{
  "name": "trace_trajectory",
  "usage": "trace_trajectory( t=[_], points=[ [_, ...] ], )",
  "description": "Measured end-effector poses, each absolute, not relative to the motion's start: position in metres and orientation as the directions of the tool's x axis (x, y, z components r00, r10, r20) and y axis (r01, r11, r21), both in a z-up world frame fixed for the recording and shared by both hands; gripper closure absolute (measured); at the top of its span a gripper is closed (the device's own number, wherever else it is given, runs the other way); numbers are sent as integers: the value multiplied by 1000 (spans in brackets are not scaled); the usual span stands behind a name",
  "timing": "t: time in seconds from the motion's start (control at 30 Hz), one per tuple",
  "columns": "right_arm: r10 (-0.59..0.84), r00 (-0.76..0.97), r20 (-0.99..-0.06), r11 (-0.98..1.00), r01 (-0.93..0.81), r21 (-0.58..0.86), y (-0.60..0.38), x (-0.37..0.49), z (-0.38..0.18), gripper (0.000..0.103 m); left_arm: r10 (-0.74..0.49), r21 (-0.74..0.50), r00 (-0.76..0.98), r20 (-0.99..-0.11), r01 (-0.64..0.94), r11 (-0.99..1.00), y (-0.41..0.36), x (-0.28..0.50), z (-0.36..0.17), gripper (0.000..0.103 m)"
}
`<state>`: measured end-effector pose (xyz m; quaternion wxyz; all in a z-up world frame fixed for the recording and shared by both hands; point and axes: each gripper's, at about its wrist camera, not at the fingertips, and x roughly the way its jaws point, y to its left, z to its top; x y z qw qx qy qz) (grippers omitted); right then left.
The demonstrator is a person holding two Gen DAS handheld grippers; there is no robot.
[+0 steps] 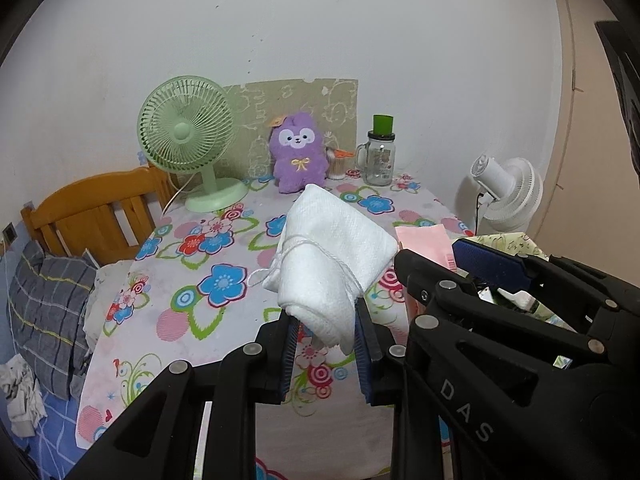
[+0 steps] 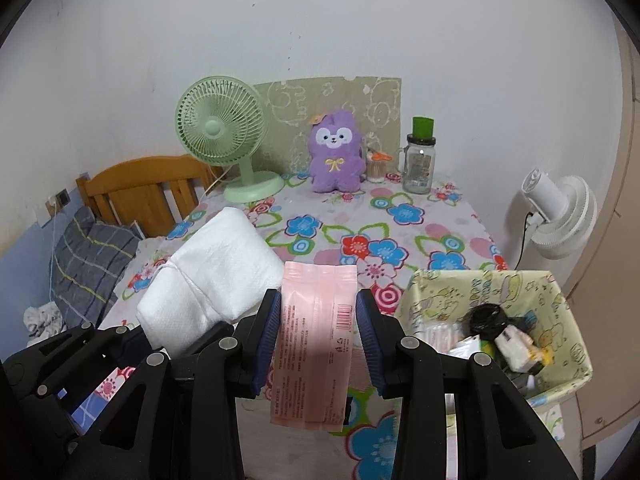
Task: Organize soft objects
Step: 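Lift the tissue pad and pink packet and carry both over the fabric box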
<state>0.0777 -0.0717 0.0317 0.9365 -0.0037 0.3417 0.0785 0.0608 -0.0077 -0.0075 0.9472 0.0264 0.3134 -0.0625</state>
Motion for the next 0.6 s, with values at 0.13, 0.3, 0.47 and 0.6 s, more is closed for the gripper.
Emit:
trace_trajectory(
  t=[0.13, 0.3, 0.47, 0.6],
  points=[
    [139, 757, -638, 988, -148, 40, -86, 79, 37, 61, -105, 14, 798, -593, 141, 990, -22, 62, -3, 78],
    [116, 764, -634, 991, -135, 18, -105, 82, 42, 61, -128, 4, 802, -583, 160, 987, -44, 66, -1, 78],
    [101, 764, -637, 992, -123, 9, -129, 86, 41, 61, -137, 9, 799, -586, 176, 984, -65, 71, -2, 78],
    [97, 763, -639, 994, -110, 20, -147, 89, 39, 61, -142, 20, 795, -590, 191, 981, -82, 76, -3, 78]
  ],
)
